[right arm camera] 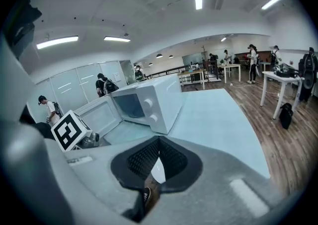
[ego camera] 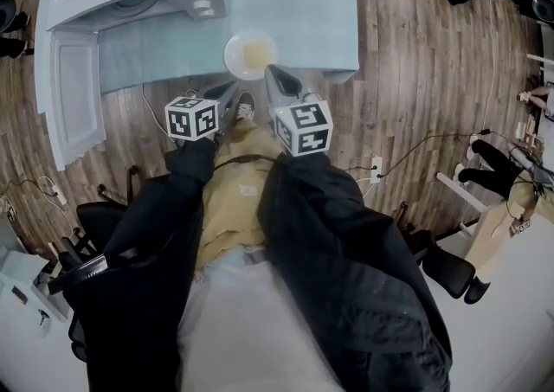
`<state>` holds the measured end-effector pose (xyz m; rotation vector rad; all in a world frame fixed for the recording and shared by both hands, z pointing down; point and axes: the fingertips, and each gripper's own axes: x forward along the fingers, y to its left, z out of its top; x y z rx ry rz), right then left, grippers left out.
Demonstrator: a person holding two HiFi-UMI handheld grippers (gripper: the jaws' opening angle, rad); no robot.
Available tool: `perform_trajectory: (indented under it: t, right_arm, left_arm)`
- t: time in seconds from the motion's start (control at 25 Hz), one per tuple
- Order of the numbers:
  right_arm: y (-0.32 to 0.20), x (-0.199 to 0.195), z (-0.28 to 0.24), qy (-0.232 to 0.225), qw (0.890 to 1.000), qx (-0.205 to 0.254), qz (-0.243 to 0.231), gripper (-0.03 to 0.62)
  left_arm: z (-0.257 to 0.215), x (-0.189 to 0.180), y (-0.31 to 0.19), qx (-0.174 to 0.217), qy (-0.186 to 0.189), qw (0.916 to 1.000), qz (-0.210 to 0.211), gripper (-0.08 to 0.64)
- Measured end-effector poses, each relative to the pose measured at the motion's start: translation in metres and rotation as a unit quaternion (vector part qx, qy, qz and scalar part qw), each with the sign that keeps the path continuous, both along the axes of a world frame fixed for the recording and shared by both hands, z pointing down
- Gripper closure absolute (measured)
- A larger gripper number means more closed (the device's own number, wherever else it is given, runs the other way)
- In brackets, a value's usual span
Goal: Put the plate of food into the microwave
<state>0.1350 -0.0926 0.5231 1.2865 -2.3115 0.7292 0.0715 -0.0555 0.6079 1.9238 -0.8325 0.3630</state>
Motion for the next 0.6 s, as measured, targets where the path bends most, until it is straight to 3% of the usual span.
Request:
perform_trajectory:
  t: [0.16, 0.36, 0.6]
  right_arm:
    - [0.003, 0.002, 0.015, 0.002, 1.0, -0.023, 0.015, 0.594]
    - [0.009, 0.007, 0.028, 0.012, 0.999, -0.042, 0.018, 0.594]
    - [0.016, 0.014, 0.035, 0.018, 0.998, -0.059, 0.024, 0.594]
  left_arm:
    - [0.028, 0.001, -0.001, -0.056, 0.046, 0.9971, -0.026, 0.561]
    - [0.062, 0.009, 0.007, -0.121, 0.103, 0.9854, -0.061, 0.56]
    - [0.087, 0.019, 0.007, -0.176, 0.158, 0.9668, -0.097, 0.458]
